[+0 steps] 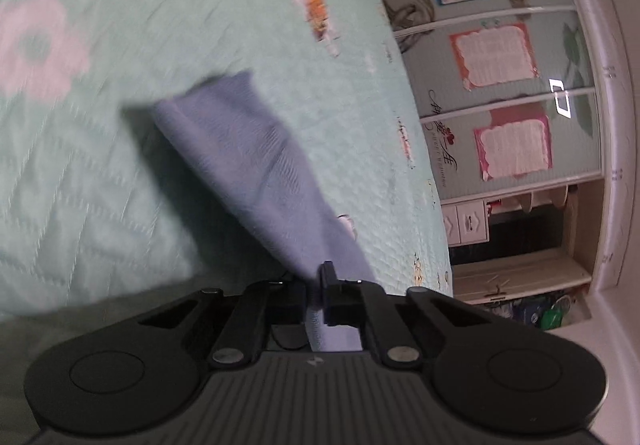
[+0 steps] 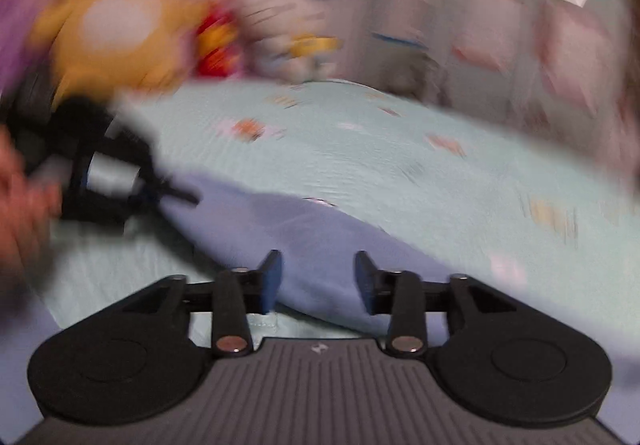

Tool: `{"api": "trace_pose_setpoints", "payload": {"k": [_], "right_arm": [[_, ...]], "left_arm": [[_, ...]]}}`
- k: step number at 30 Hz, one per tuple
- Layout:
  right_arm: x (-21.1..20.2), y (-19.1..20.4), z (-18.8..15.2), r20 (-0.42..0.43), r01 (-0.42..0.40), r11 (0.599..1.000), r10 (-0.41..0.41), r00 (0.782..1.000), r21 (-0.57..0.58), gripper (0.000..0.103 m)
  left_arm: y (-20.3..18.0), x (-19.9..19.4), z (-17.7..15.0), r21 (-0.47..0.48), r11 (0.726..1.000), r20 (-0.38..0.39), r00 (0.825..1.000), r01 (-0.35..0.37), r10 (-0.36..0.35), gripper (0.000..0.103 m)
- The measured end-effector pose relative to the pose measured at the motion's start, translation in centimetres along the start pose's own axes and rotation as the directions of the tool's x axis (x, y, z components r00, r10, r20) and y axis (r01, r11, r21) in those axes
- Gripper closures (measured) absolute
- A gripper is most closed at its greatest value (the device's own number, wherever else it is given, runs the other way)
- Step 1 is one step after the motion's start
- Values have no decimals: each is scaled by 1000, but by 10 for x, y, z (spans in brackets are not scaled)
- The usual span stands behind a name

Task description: Fold clothes

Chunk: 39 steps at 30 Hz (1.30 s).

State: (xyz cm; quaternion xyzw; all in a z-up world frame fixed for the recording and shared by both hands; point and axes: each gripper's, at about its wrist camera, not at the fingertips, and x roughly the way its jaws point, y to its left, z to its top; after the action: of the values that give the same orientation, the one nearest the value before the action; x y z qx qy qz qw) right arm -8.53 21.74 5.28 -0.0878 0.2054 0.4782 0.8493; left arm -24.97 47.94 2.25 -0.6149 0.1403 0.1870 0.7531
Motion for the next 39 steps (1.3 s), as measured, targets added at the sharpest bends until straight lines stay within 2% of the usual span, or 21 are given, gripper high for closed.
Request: {"api": "trace_pose_setpoints", "payload": {"k": [1, 3, 5, 6, 7, 9, 13, 16, 18, 20, 22, 24, 29, 31, 32, 33, 35, 37, 39], "right_arm": [[-8, -18, -1, -1, -13, 989, 13, 1000, 150, 52], [-18, -54, -13, 5, -33, 909, 33, 999, 416, 51], [-22, -88, -30, 19, -50, 774, 49, 999, 631, 50], [-22, -100, -39, 32, -61, 710, 54, 998, 701, 49], [-22, -112, -47, 46, -75, 645, 61, 997, 761, 49], [-16, -126, -56, 84, -121, 555, 92, 992, 823, 49], [4, -131, -61, 89, -136, 488, 119, 989, 862, 49], [16, -134, -61, 91, -137, 453, 122, 988, 881, 50], [21, -134, -60, 81, -123, 446, 111, 990, 887, 52], [22, -131, -56, 71, -108, 465, 96, 993, 879, 59], [22, -131, -52, 59, -87, 487, 73, 996, 869, 75], [25, -134, -54, 49, -73, 467, 64, 997, 881, 92], [25, -131, -58, 31, -49, 459, 47, 998, 887, 98], [23, -130, -57, 48, -64, 458, 46, 998, 887, 99], [22, -130, -56, 59, -73, 454, 45, 997, 888, 99], [21, -130, -55, 69, -81, 450, 45, 997, 889, 99], [18, -130, -54, 86, -98, 443, 47, 995, 891, 99], [17, -132, -52, 97, -111, 438, 53, 994, 892, 99], [18, -132, -52, 103, -119, 440, 59, 993, 890, 99]], "left_arm": [[-3, -3, 0, 9, 1000, 1, 1000, 2, -2, 99], [-9, -7, -3, 15, 1000, -8, 1000, 8, -8, 99], [-15, -12, -5, 21, 1000, -16, 1000, 15, -15, 99], [-19, -13, -6, 27, 999, -20, 1000, 17, -17, 99], [-24, -14, -6, 35, 999, -21, 1000, 15, -14, 99], [-34, -16, -8, 56, 998, -21, 1000, 6, -5, 99], [-52, -21, -9, 92, 996, -19, 1000, 0, 2, 99], [-66, -27, -9, 114, 993, -18, 1000, 8, -6, 99], [-73, -33, -9, 129, 991, -15, 1000, 26, -24, 99], [-80, -41, -11, 159, 987, -3, 999, 33, -33, 99], [-82, -47, -13, 188, 982, 6, 1000, 27, -29, 99], [-79, -52, -13, 195, 981, 10, 1000, 13, -16, 99], [-42, -59, -24, 85, 996, -12, 1000, 6, -5, 97], [-24, -54, -27, 15, 1000, -5, 1000, -19, 19, 83], [-14, -51, -29, -23, 999, 1, 999, -35, 35, 70], [-8, -48, -29, -42, 998, 8, 999, -46, 46, 66], [-5, -41, -26, -34, 998, 27, 998, -59, 60, 66], [-3, -34, -23, -27, 997, 45, 996, -72, 73, 59], [0, -27, -19, -19, 996, 64, 994, -86, 87, 47]]}}
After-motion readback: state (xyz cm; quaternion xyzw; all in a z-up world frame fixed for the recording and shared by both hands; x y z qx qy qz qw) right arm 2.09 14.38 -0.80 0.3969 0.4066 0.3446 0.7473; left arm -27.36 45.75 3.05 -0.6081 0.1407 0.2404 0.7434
